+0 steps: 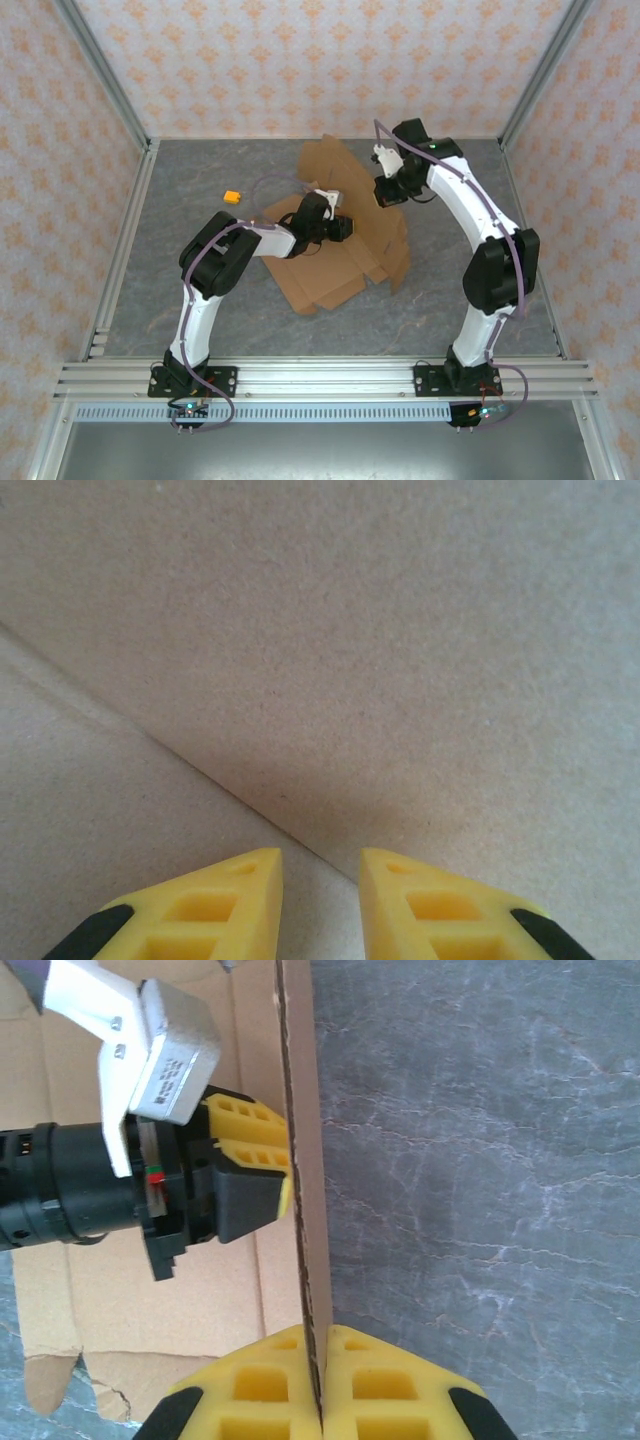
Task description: Fold the paper box
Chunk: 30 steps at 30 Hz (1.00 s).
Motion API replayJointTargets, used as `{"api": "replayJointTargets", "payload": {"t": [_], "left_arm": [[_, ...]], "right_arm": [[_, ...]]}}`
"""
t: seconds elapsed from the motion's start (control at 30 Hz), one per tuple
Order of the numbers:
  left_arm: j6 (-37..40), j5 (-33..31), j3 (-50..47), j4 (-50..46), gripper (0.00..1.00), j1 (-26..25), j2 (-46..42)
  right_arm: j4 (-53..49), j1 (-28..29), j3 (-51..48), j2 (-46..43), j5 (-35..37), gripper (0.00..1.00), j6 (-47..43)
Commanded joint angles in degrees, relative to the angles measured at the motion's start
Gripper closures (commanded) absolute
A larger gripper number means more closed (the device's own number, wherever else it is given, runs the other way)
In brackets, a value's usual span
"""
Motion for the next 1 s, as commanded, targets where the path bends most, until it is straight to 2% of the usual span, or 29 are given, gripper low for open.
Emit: {"api": "replayJointTargets", "payload": {"t": [0.0,0.17,0.53,0.97], "left_arm": [[-2.47,-1.73,-2.16,-0.71,0.72,-0.94,3.54],[-2.96,-2.22,-1.92,-0.32,0.73,-1.28,4.78],[-3.75,-3.77,-4.69,1.55,0.73,-1.89,4.53],[-3.81,-5.43,-8.27,3.43,0.73,-2.24,3.63]], "right_arm": [[3.31,2.18,-1.26,-1.97,-1.43,1.00,3.51],[4.34,3.70,-2.64,-2.48,-0.57,1.00,5.34],[3.44,7.97,-2.01,-0.48,6.12,1.00,9.42],[4.68,10.79,-5.52,0.25,8.34,1.00,11.90]]}}
